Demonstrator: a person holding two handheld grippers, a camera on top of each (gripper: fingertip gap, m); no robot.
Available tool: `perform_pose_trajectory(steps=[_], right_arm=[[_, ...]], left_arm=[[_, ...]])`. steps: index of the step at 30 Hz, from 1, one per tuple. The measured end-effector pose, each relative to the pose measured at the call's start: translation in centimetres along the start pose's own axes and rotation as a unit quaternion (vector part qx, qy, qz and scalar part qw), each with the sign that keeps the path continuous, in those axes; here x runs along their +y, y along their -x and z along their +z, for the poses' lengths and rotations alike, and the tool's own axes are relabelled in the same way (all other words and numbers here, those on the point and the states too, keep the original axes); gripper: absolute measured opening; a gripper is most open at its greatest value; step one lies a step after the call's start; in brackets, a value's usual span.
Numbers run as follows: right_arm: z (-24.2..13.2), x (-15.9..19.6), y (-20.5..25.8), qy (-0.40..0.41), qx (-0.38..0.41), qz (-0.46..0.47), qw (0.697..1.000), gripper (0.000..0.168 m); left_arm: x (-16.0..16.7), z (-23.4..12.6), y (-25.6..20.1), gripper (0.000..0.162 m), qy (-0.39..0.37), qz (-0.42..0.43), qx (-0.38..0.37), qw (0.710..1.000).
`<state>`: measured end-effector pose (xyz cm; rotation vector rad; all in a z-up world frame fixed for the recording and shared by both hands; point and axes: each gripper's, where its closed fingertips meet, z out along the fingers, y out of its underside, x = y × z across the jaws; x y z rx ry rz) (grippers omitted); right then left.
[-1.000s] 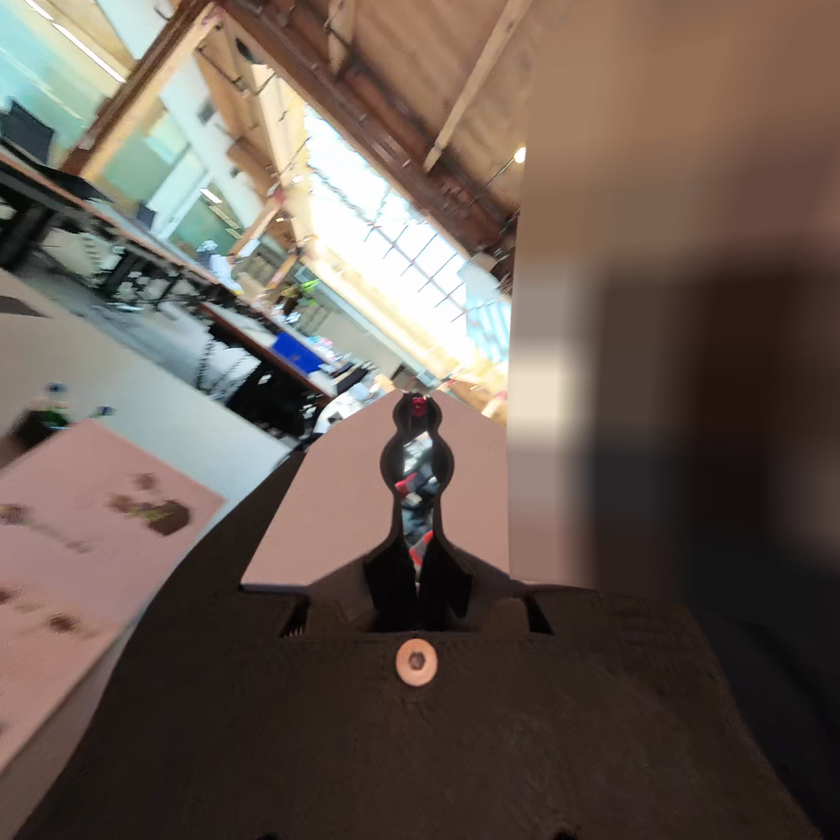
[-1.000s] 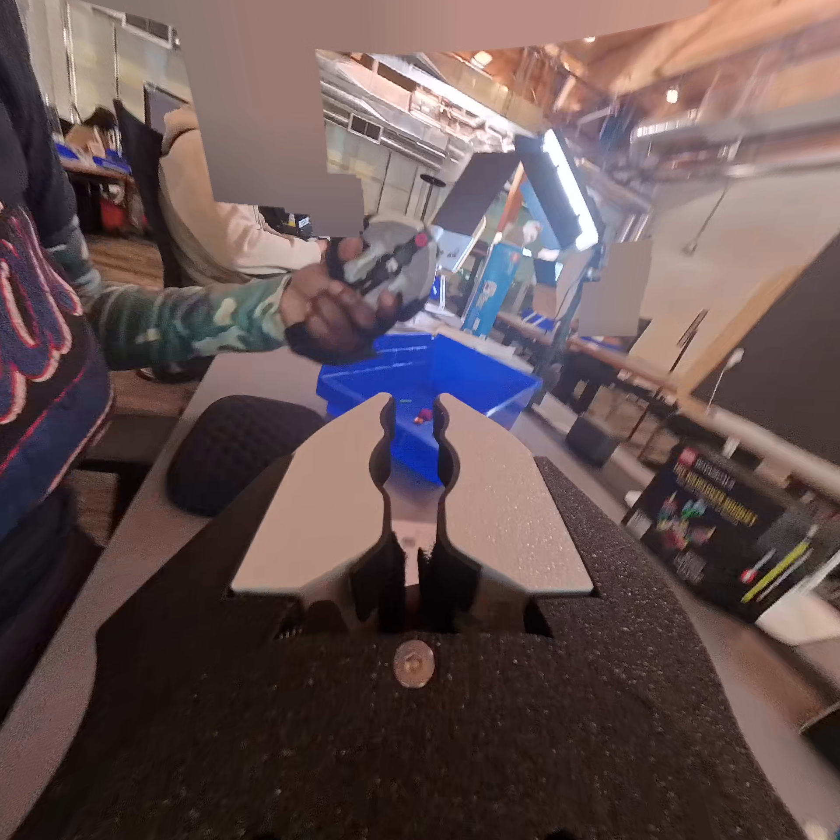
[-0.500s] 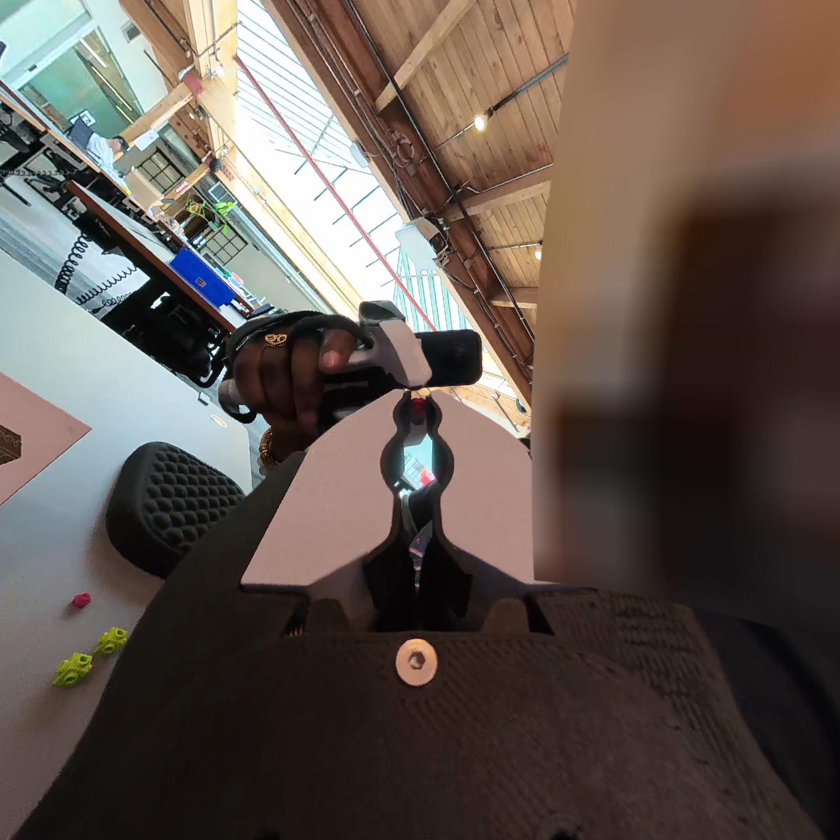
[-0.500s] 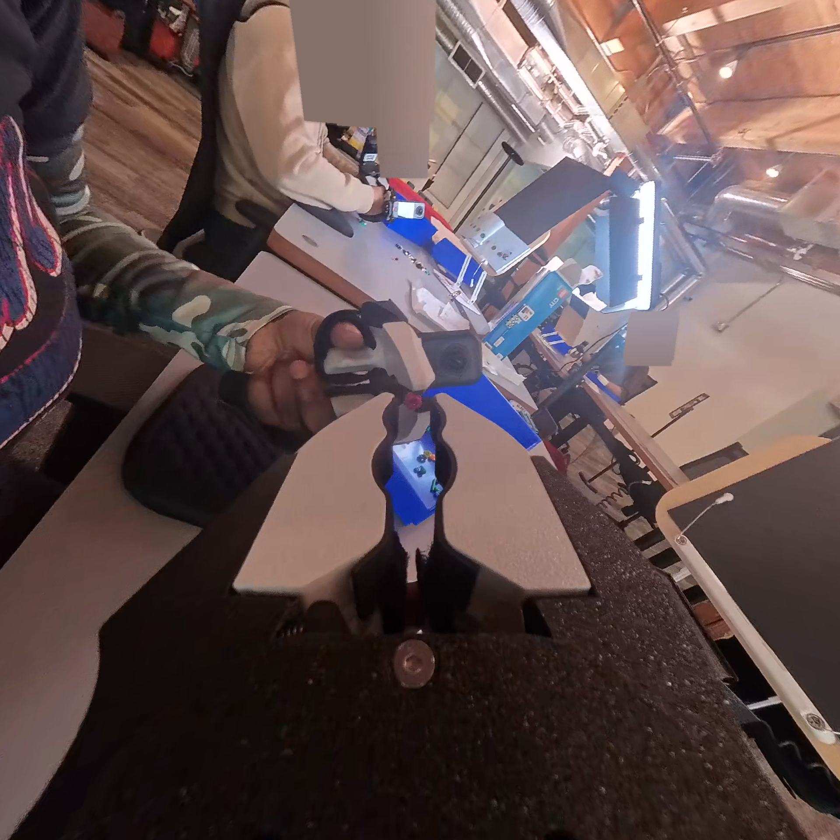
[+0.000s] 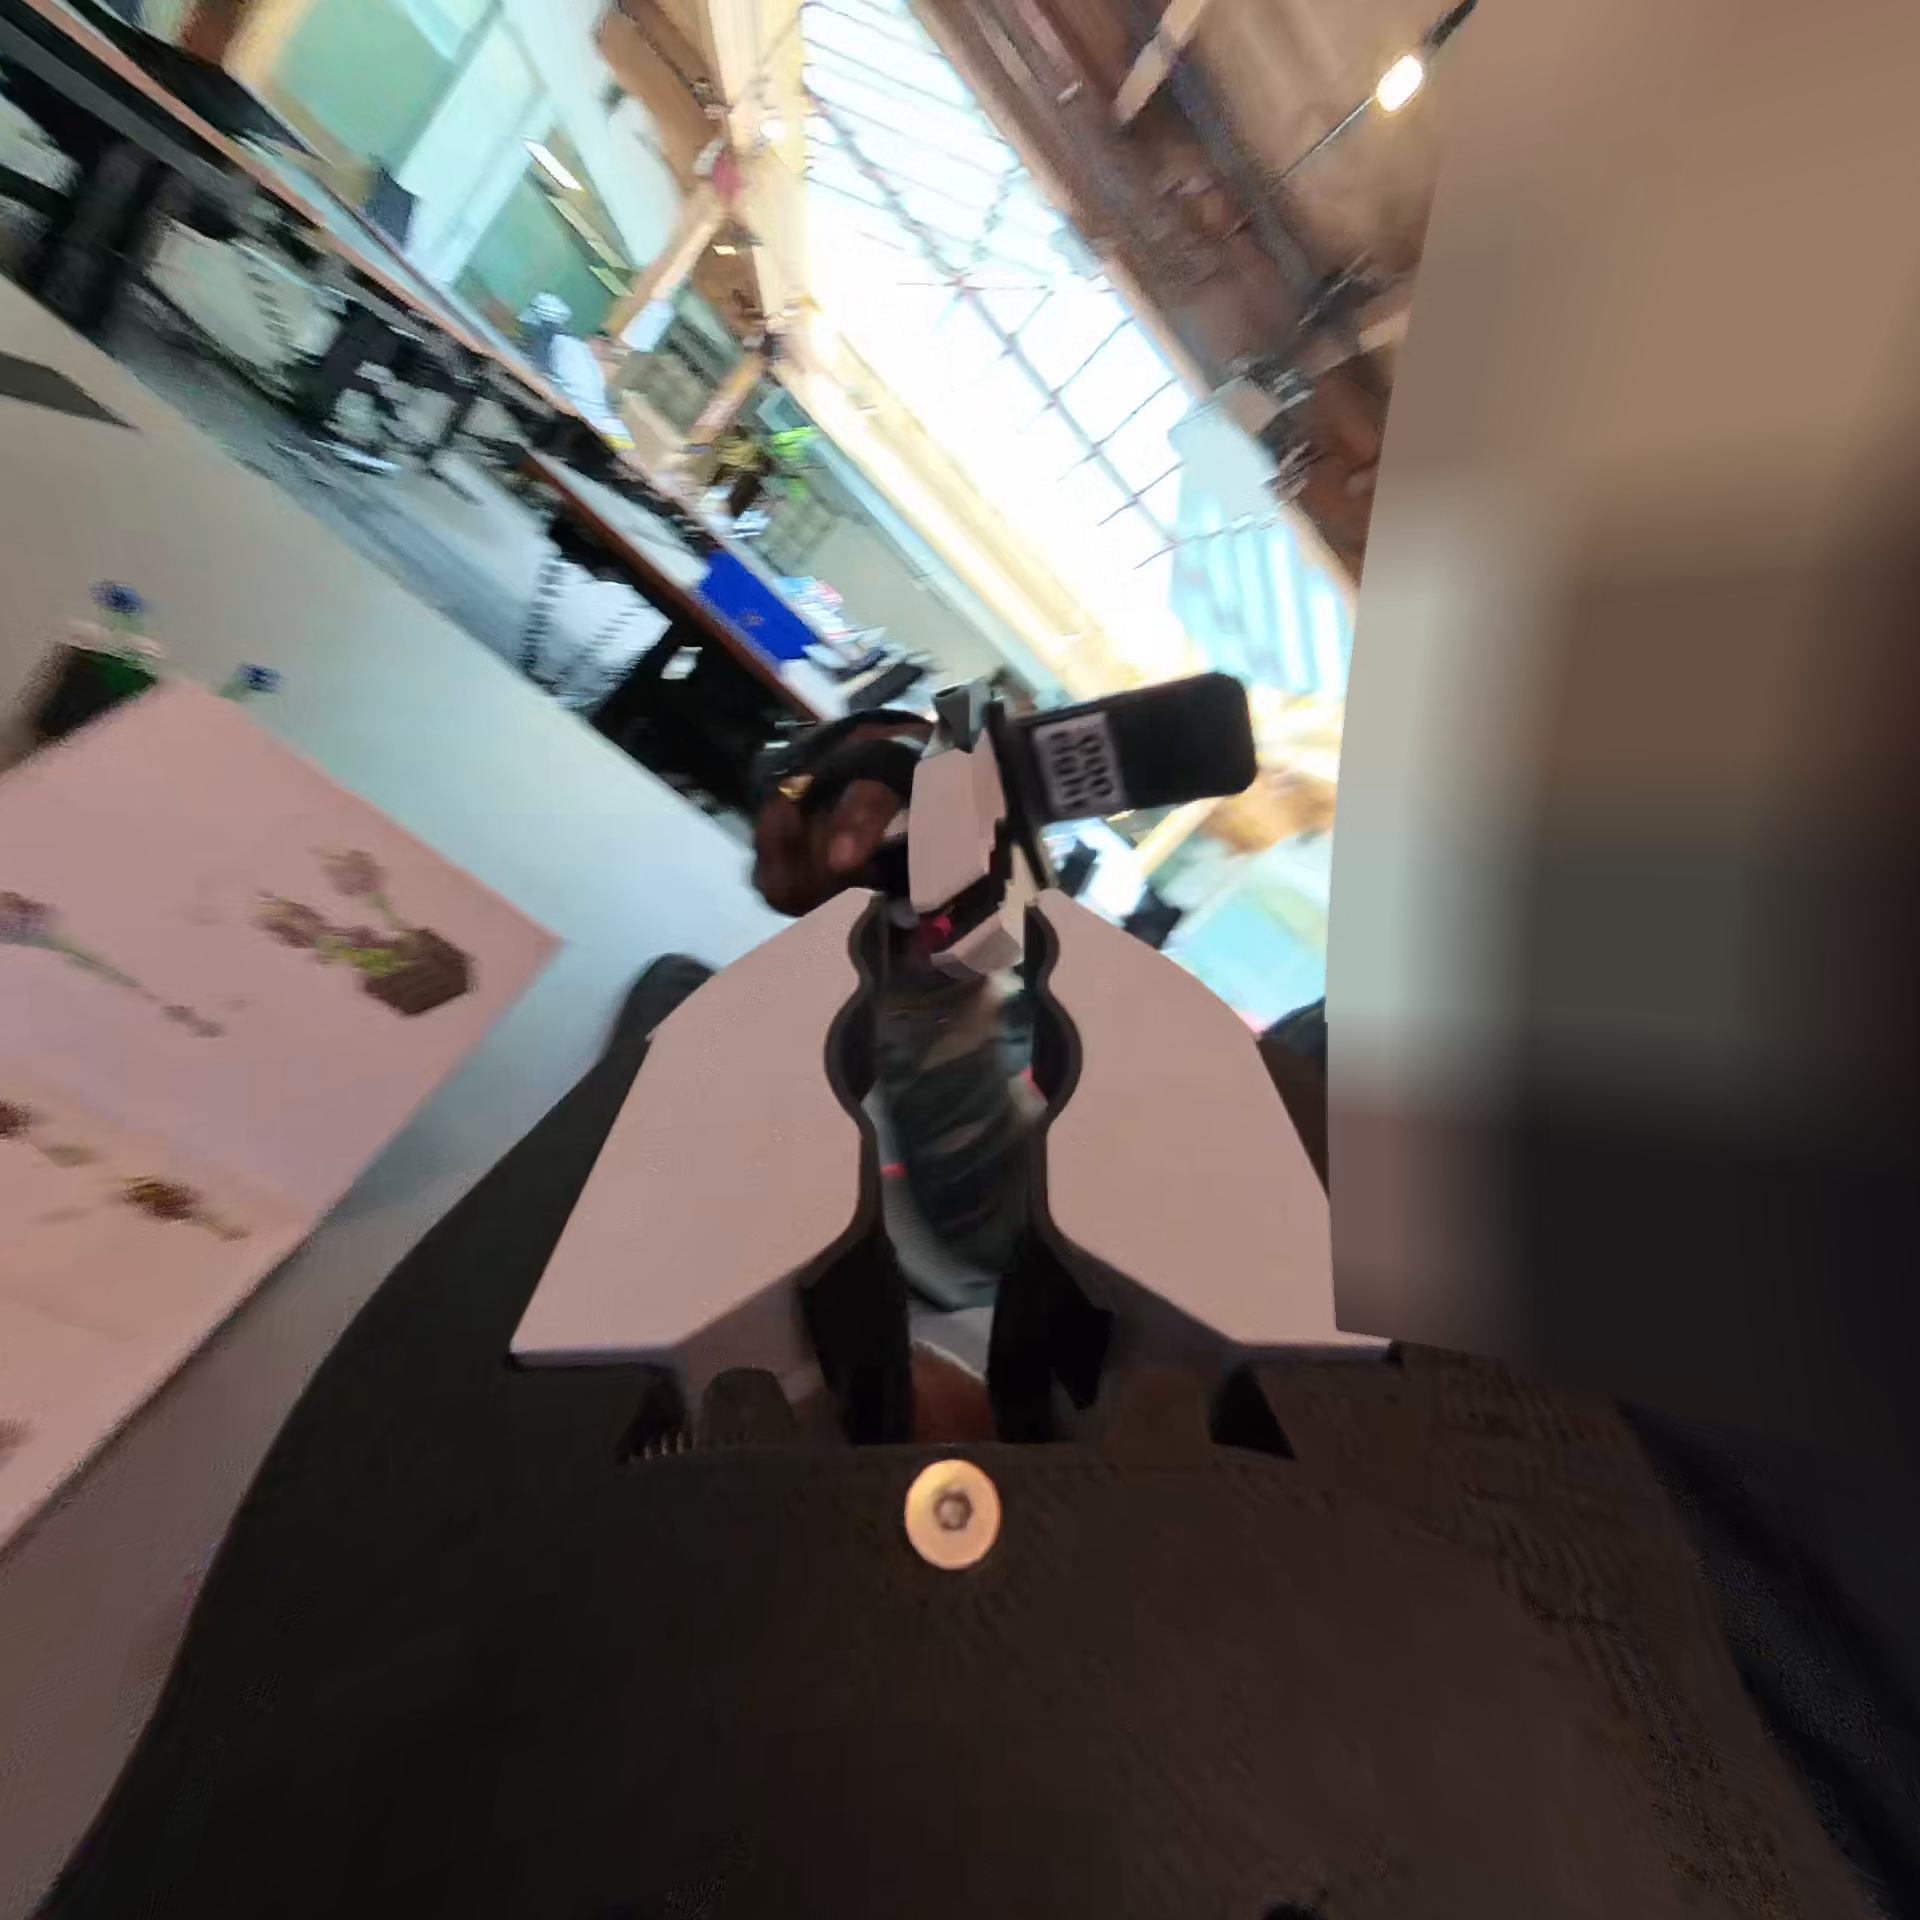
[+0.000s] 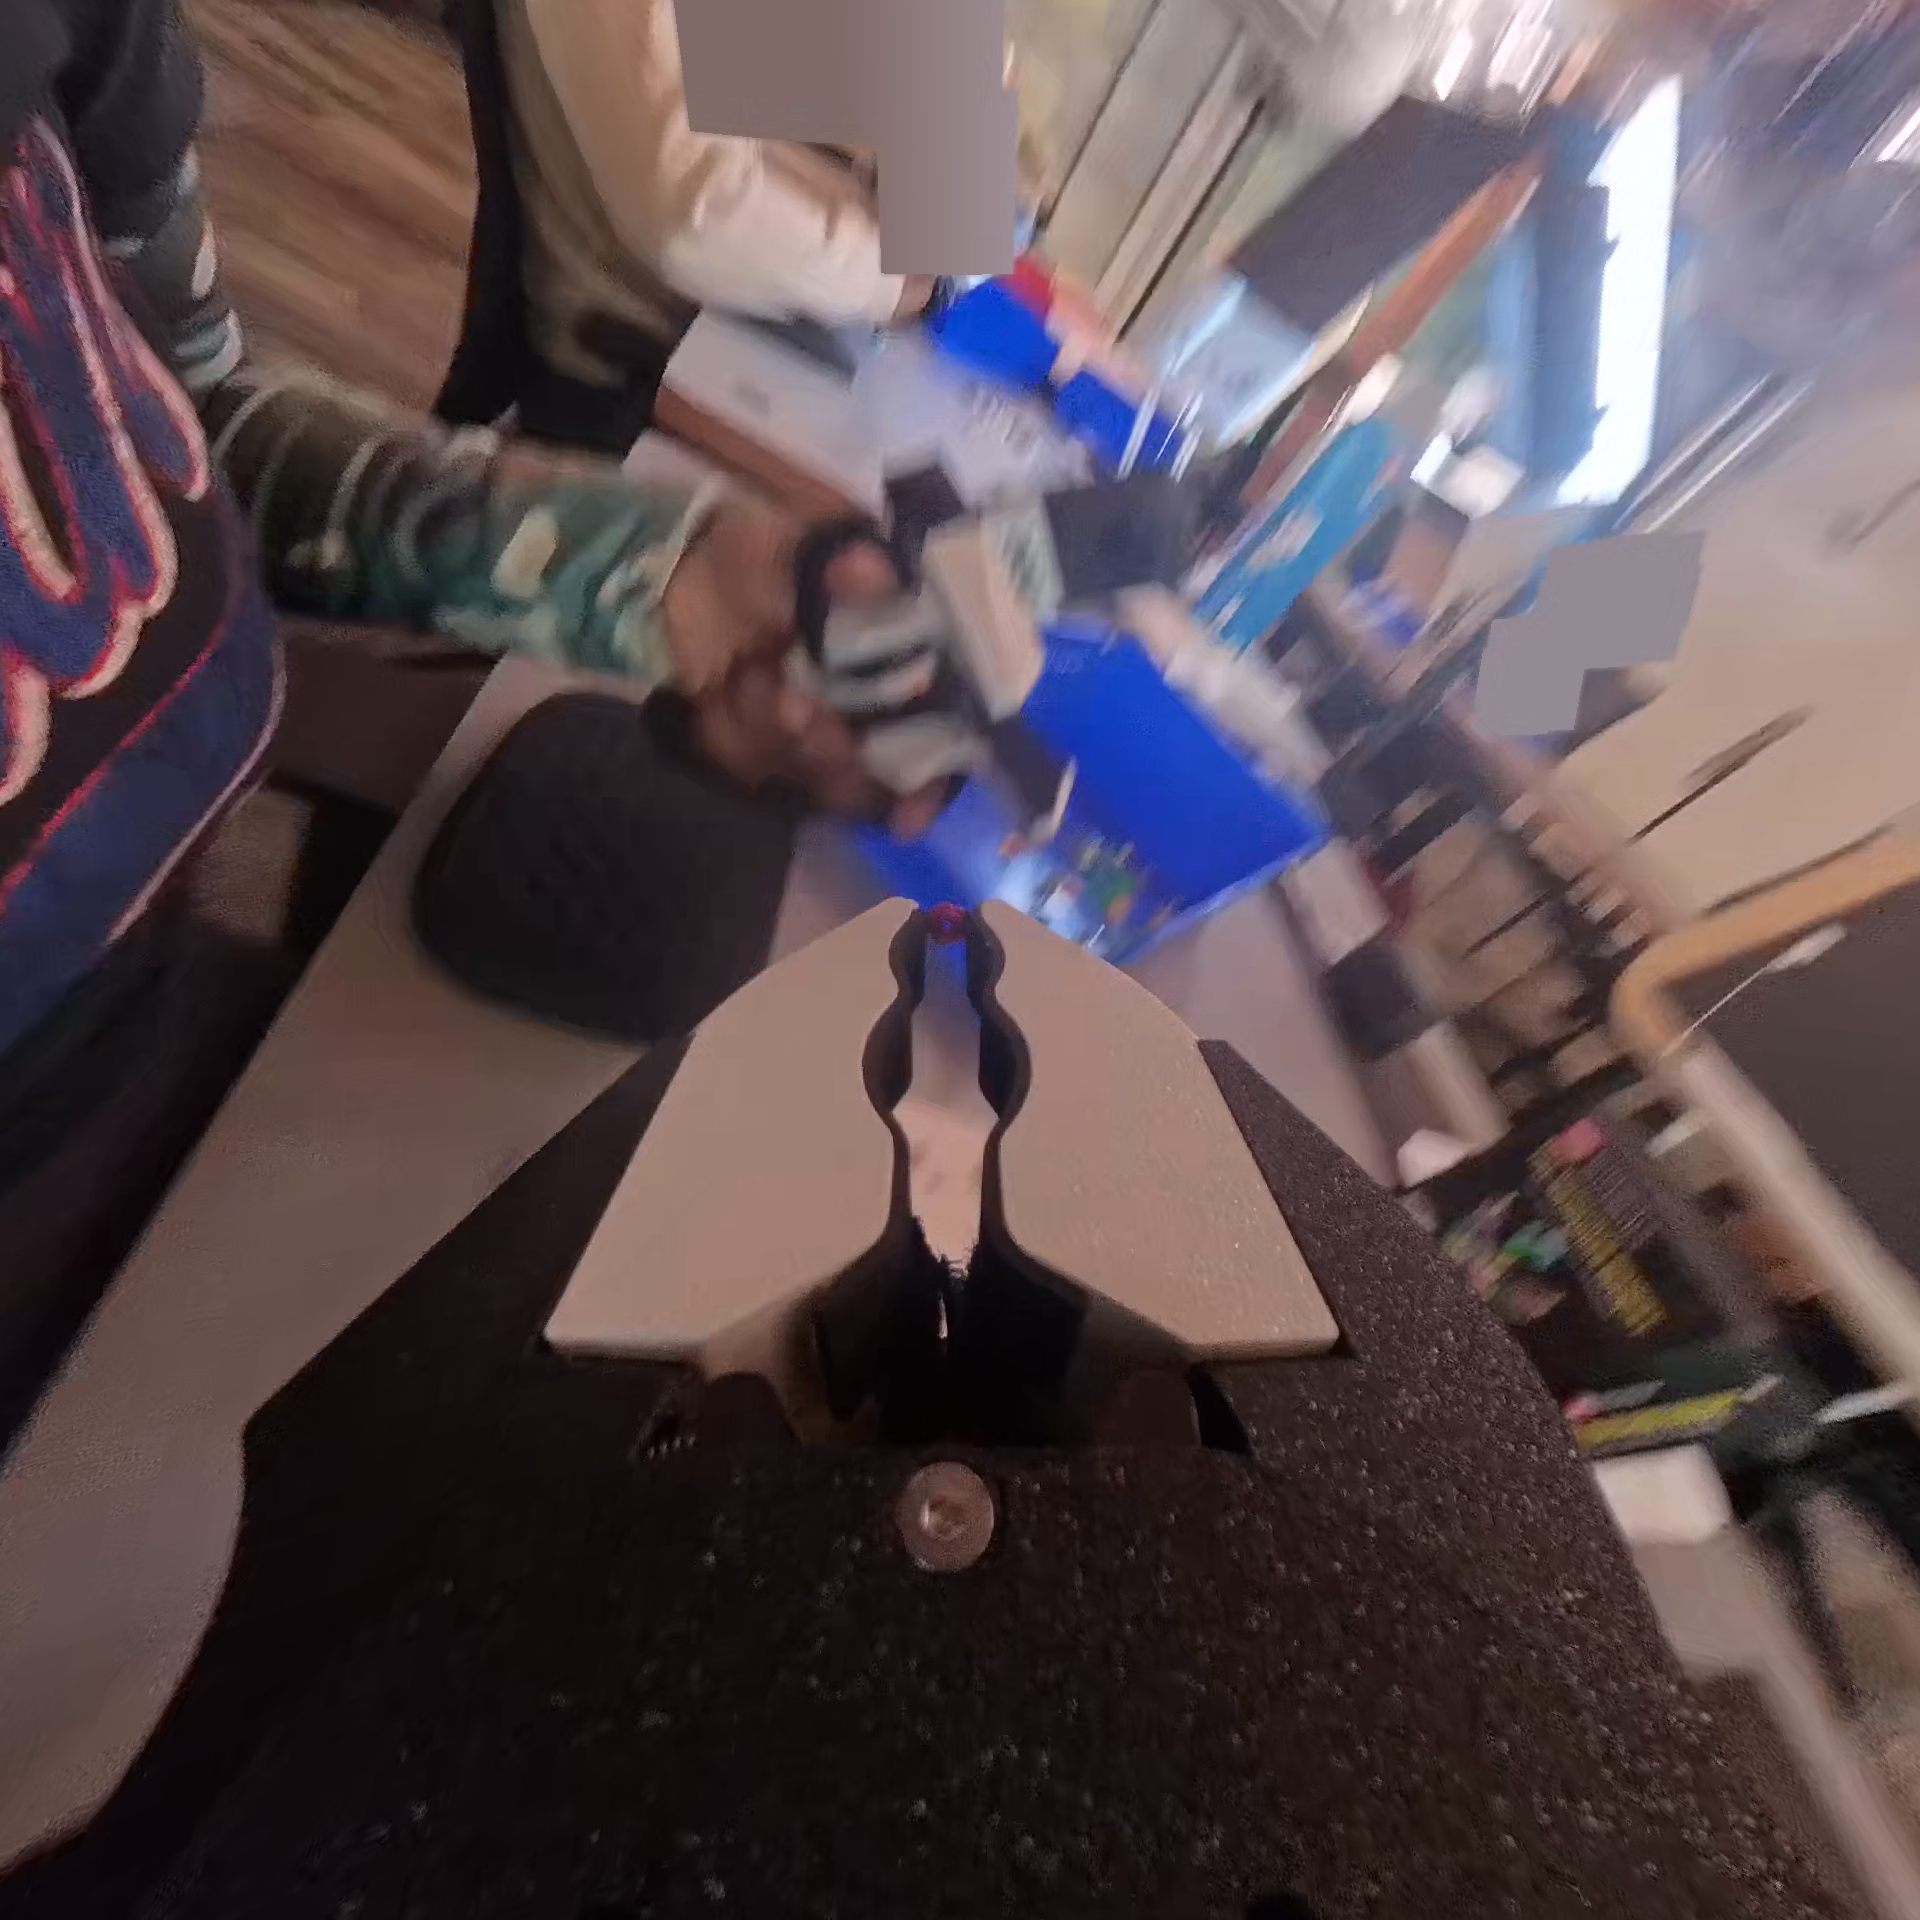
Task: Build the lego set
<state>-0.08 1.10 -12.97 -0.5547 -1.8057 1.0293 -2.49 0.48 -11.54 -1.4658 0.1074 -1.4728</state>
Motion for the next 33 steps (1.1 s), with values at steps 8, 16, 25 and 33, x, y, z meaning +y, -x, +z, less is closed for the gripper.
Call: perform_pose_trajectory(steps=[8, 16, 25, 33], right_arm=[[-4.8, 15.5, 7.8, 0.372, -0.149, 0.175, 0.899, 0.008], [-3.9, 17.1, 8.3, 0.395, -0.146, 0.19, 0.887, 0.008], [-3.8, 17.2, 8.5, 0.399, -0.15, 0.211, 0.879, 0.008], [-3.8, 17.1, 8.6, 0.394, -0.152, 0.221, 0.879, 0.012]], left_arm=[[-0.7, -7.8, 3.1, 0.034, 0.151, 0.287, -0.345, 0.881], [1.0, -8.6, 2.4, 0.036, 0.197, 0.308, -0.349, 0.863], [0.4, -9.7, 2.6, 0.036, 0.187, 0.304, -0.364, 0.86], [0.5, -10.1, 2.8, 0.036, 0.194, 0.304, -0.373, 0.855]])
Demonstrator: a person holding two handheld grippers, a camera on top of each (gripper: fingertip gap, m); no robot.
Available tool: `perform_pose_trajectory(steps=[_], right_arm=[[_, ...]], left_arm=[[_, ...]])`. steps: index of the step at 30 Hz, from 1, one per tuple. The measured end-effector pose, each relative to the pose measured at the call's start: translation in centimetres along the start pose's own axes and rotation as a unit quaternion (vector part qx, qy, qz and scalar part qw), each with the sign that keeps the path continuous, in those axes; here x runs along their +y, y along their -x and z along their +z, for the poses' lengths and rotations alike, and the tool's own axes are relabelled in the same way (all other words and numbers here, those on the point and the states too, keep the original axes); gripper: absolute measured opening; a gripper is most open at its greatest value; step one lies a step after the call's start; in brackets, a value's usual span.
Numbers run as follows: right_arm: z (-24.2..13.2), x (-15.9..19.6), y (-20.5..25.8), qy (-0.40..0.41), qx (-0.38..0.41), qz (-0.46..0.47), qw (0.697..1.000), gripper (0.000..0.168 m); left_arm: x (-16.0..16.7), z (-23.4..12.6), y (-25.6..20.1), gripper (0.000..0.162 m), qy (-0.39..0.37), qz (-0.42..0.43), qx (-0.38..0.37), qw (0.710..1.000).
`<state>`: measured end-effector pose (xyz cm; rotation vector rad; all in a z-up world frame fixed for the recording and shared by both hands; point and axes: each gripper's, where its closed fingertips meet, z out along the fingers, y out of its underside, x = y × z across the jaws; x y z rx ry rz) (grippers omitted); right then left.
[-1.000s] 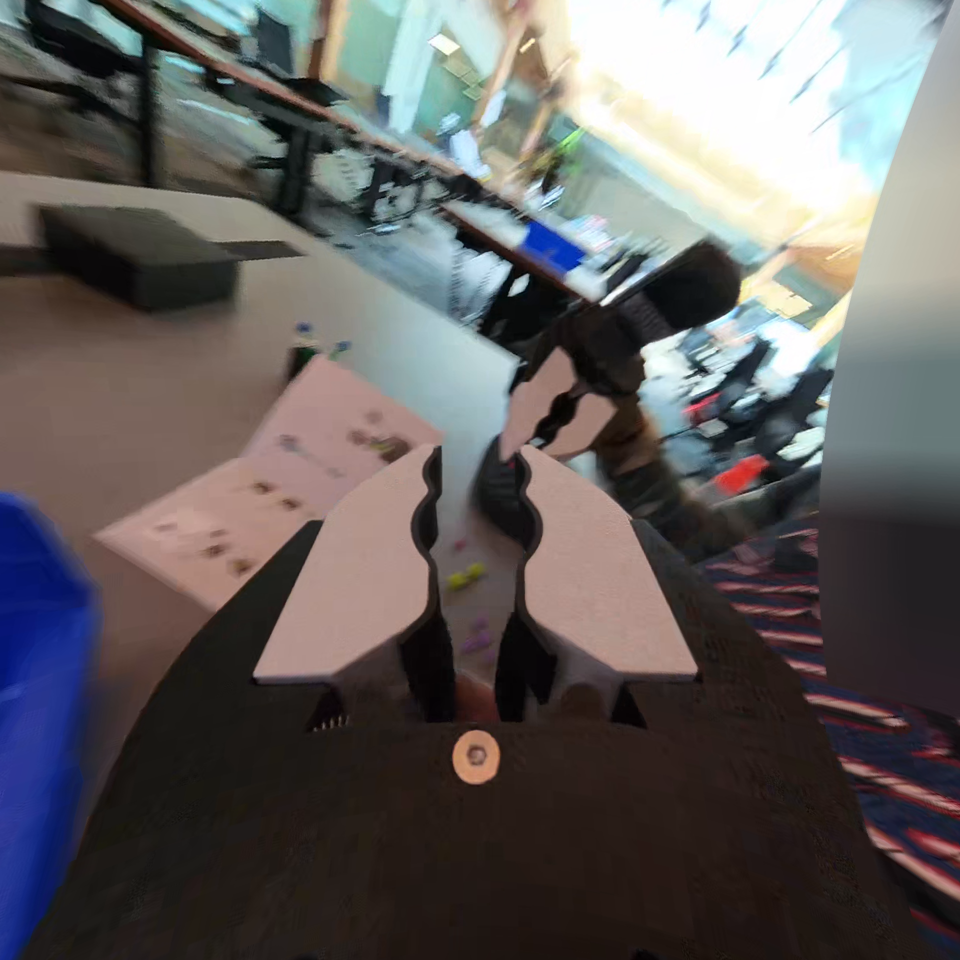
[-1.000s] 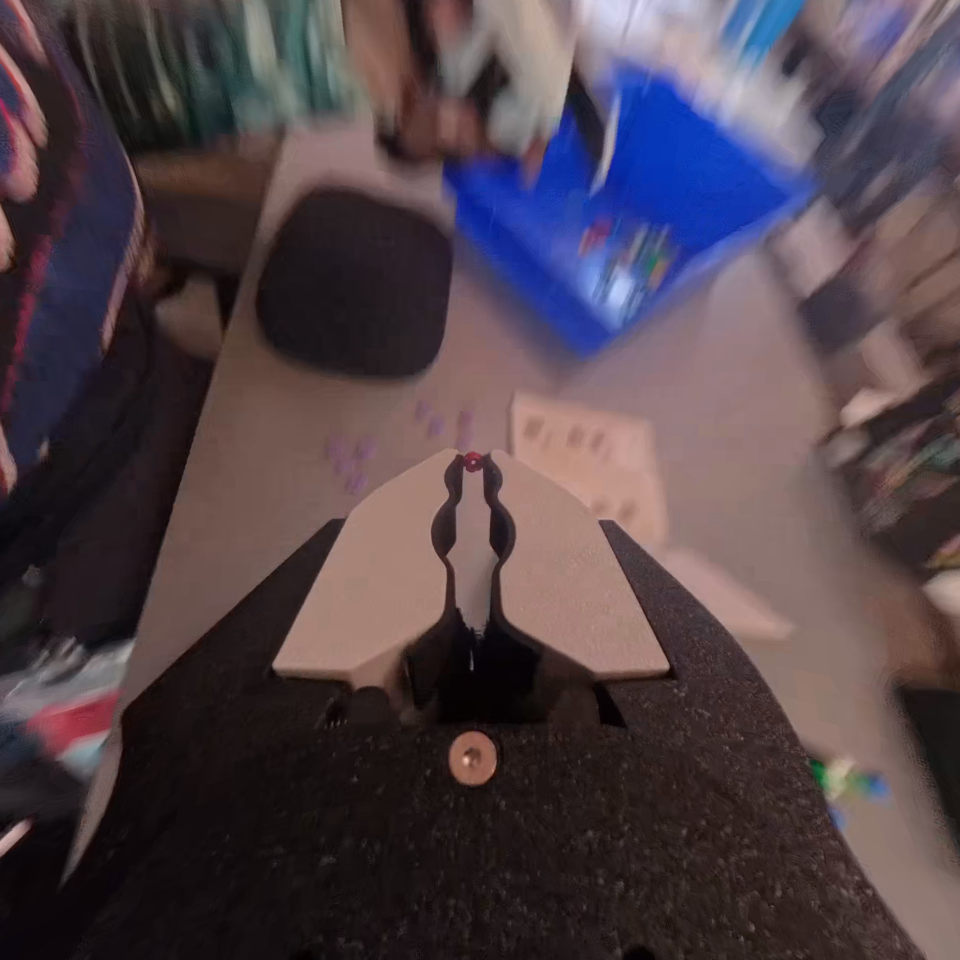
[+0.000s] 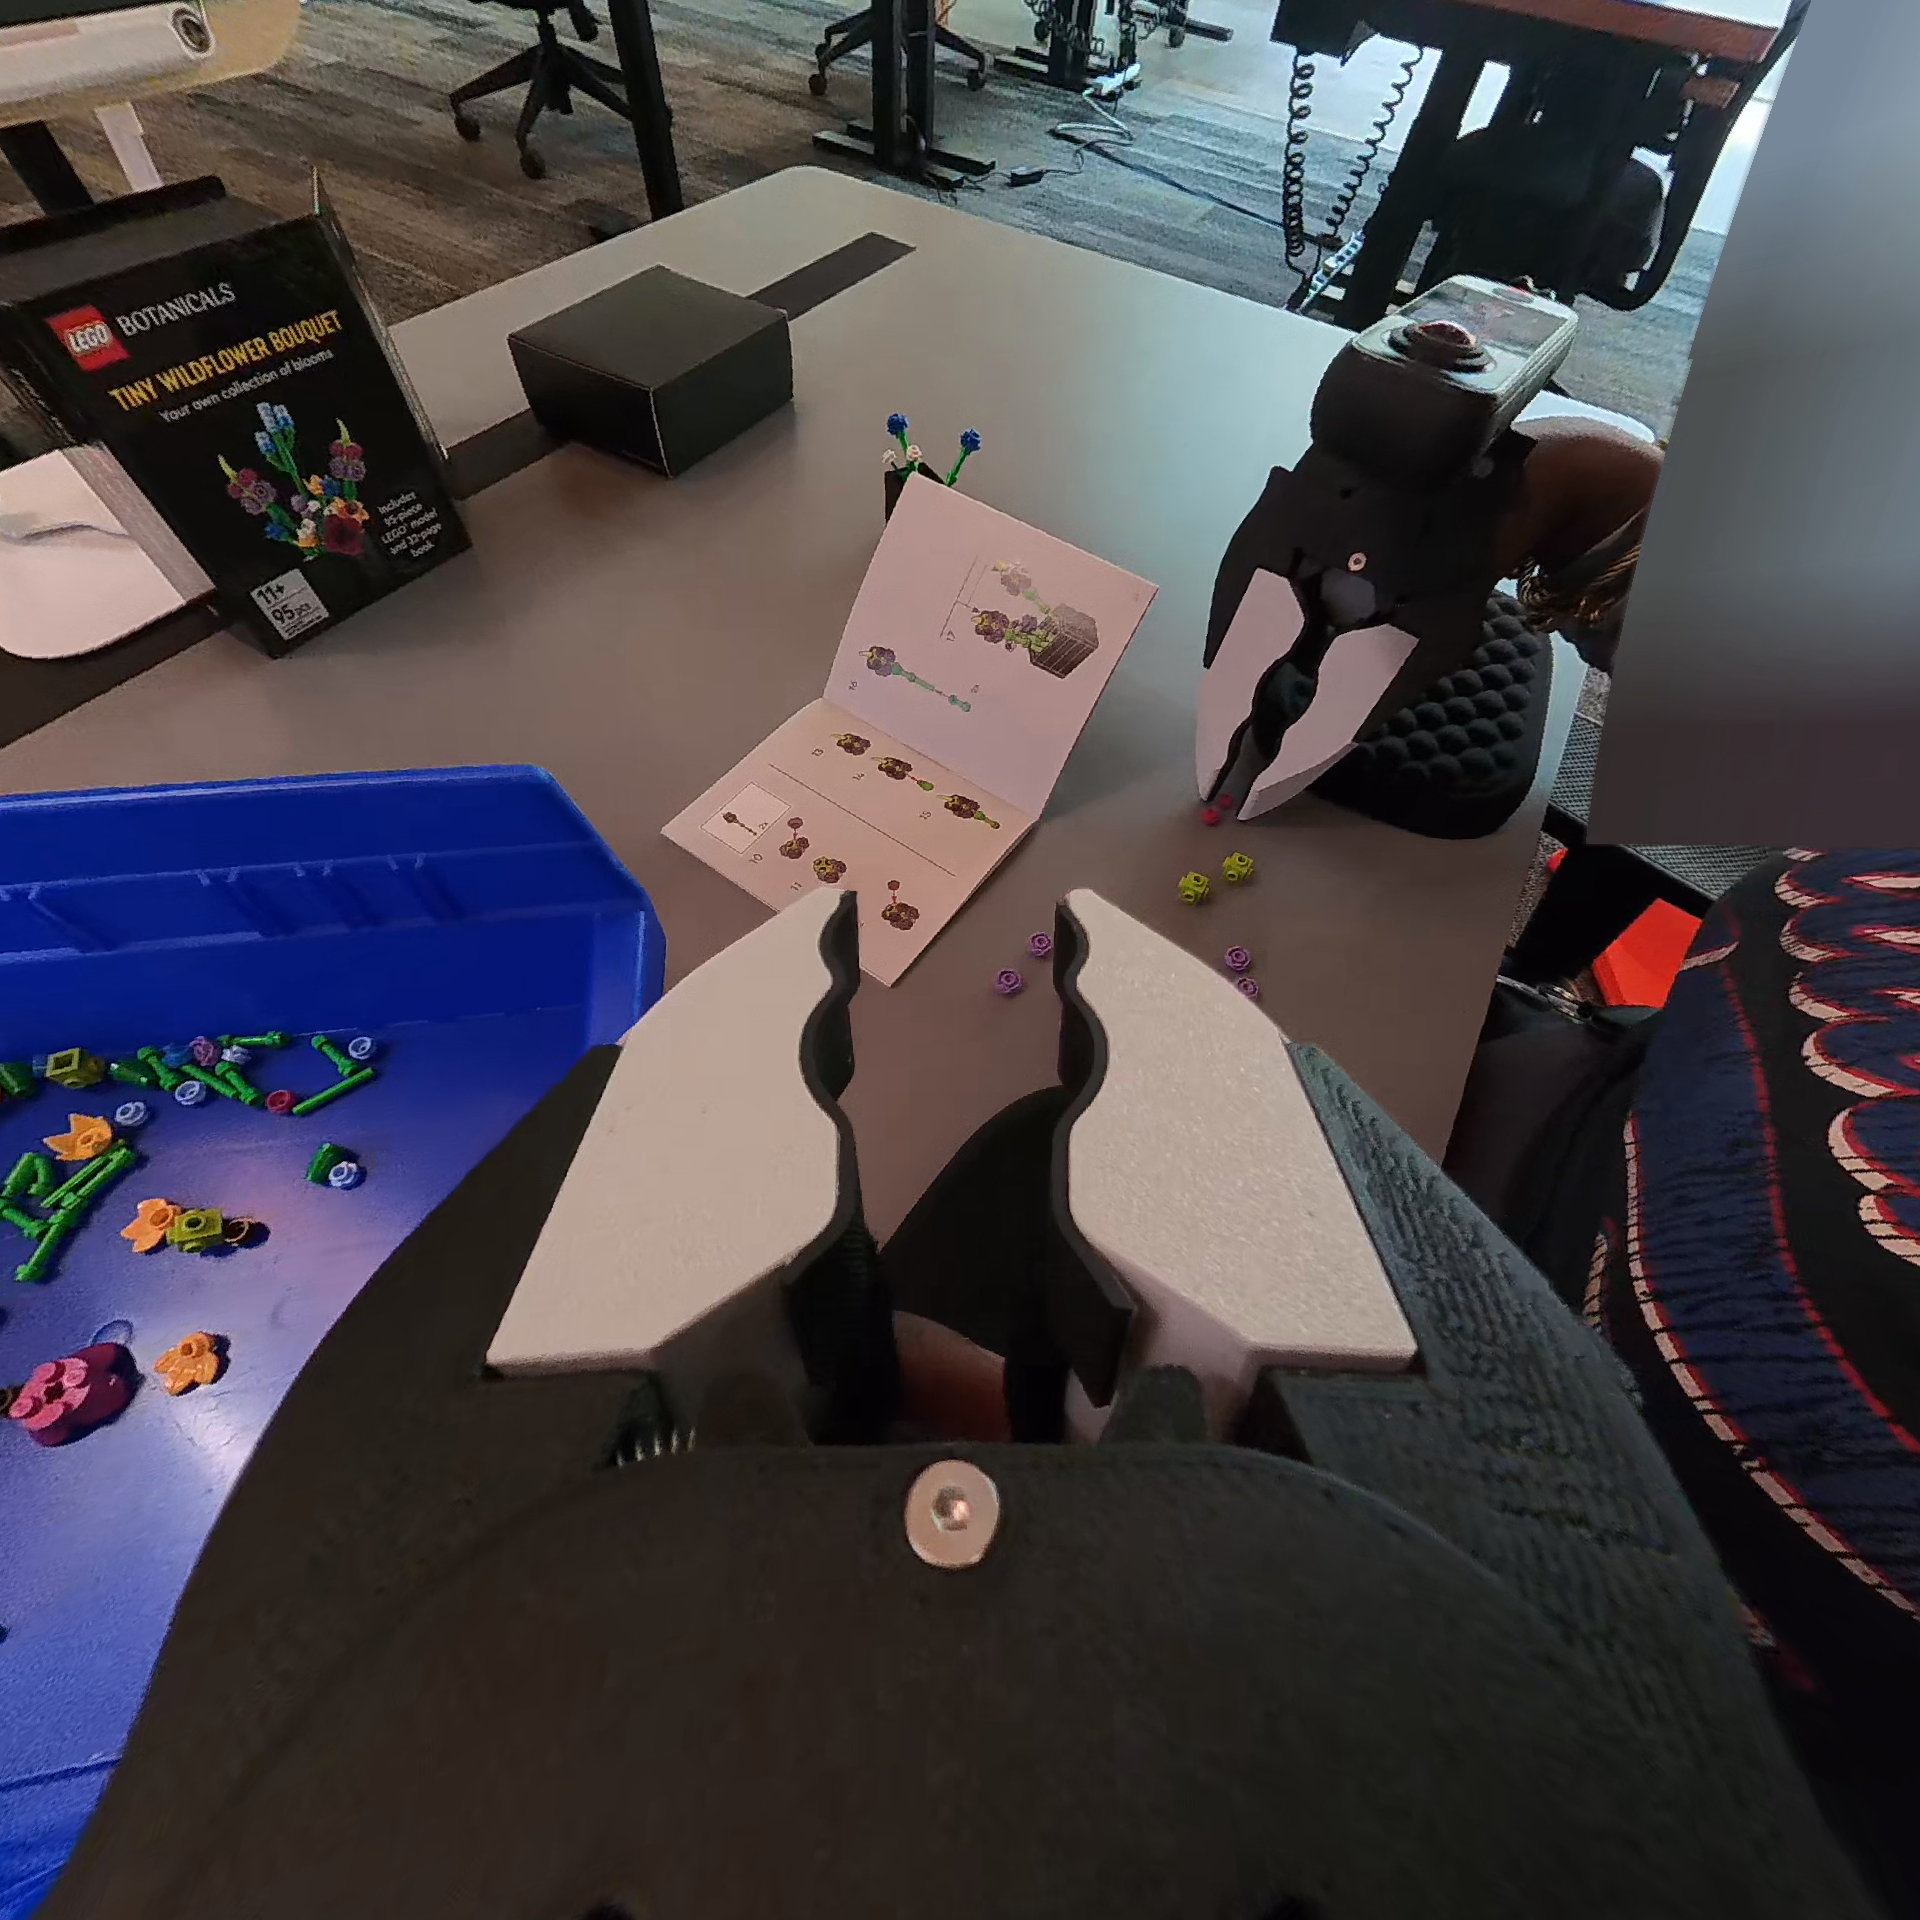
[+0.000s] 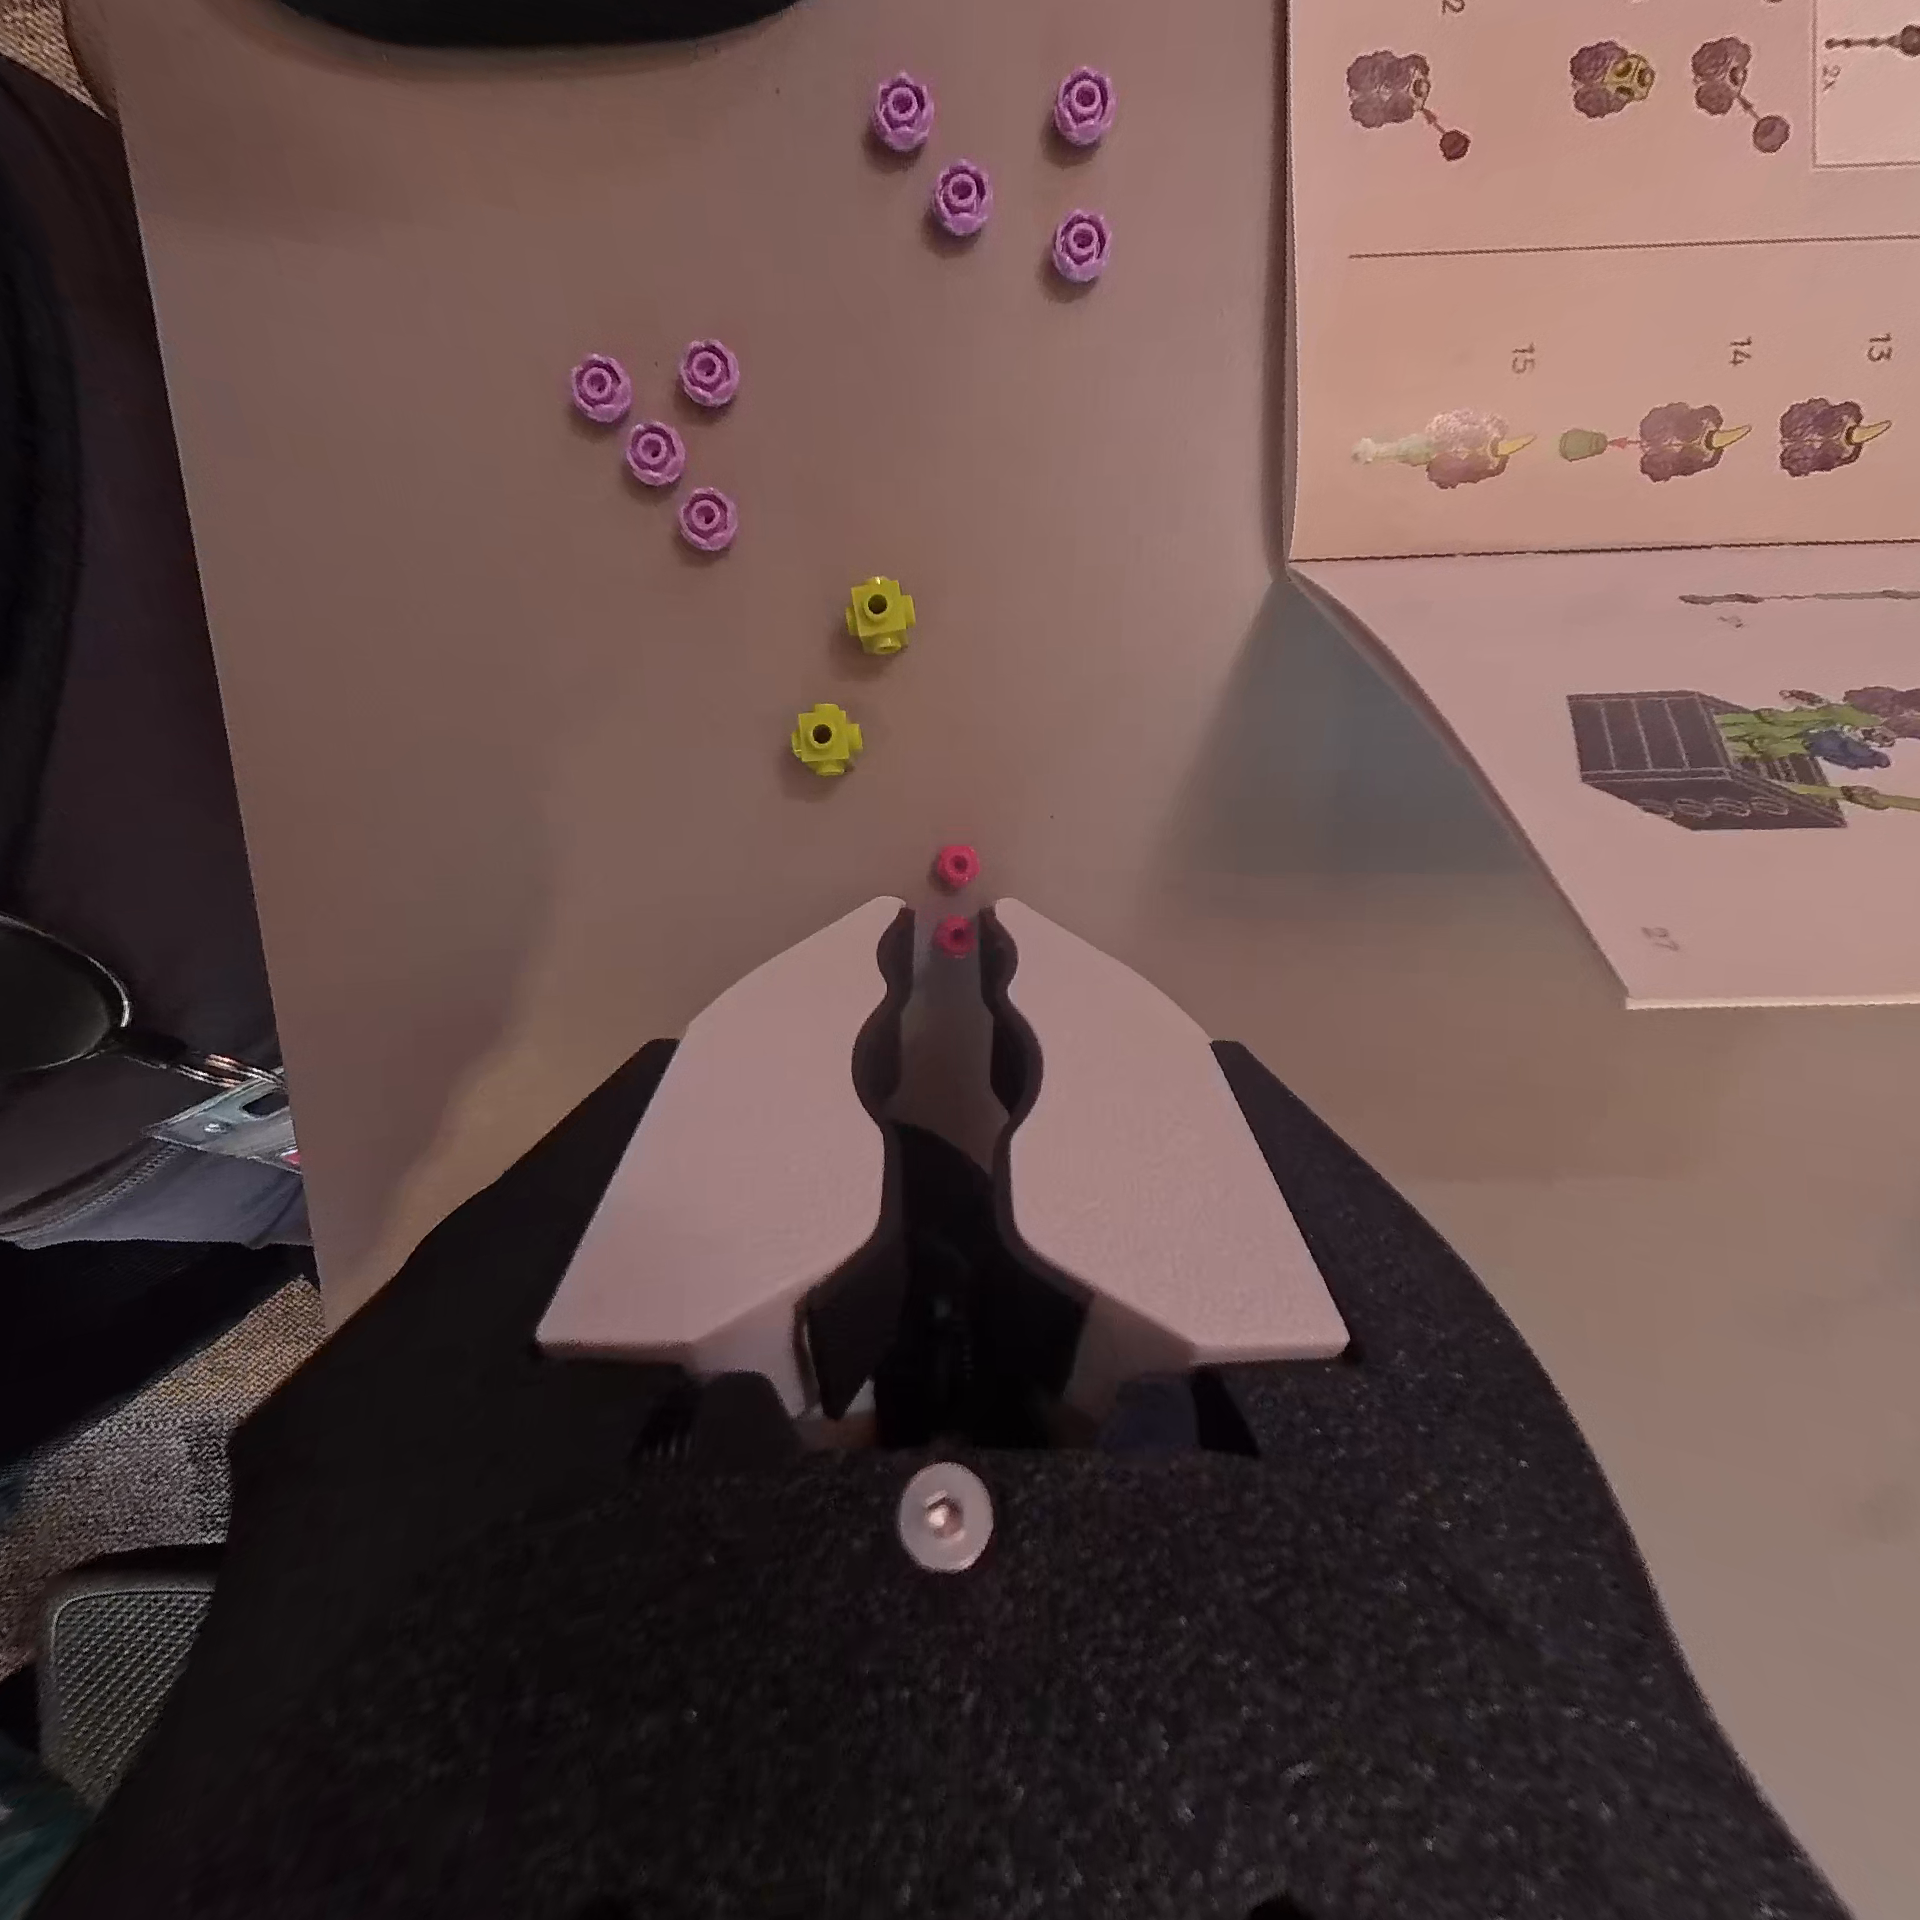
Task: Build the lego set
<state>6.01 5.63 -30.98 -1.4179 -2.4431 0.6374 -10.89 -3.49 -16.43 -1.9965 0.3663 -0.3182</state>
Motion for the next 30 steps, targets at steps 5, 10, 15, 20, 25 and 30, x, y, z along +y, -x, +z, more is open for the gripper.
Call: perform_pose_trajectory(steps=[5, 10, 15, 20, 25, 30], right_arm=[[-0.7, -0.6, -0.1, -0.04, 0.002, 0.008, 0.999, 0.014], [-3.5, -3.0, -0.8, -0.207, 0.04, 0.027, 0.977, 0.02], [-7.4, -4.4, -0.7, -0.409, 0.035, 0.067, 0.909, 0.021], [-10.9, -4.3, -0.9, -0.514, 0.04, 0.078, 0.853, 0.021], [-11.0, -4.2, -1.0, -0.521, 0.038, 0.083, 0.849, 0.021], [-10.7, -4.3, -0.9, -0.513, 0.03, 0.084, 0.854, 0.021]], left_arm=[[0.1, -0.3, 0.4, 0.036, 0.006, 0.005, -0.01, 1.0], [0.8, -1.5, 2.1, 0.036, 0.039, 0.022, -0.044, 0.998], [1.7, -4.9, 7.3, 0.036, 0.108, 0.041, -0.115, 0.987], [4.4, -6.6, 12.5, 0.035, 0.227, 0.066, -0.134, 0.963], [6.4, -4.0, 16.6, 0.025, 0.308, 0.06, -0.114, 0.943], [7.0, 1.1, 18.8, 0.022, 0.355, 0.076, -0.068, 0.929]])
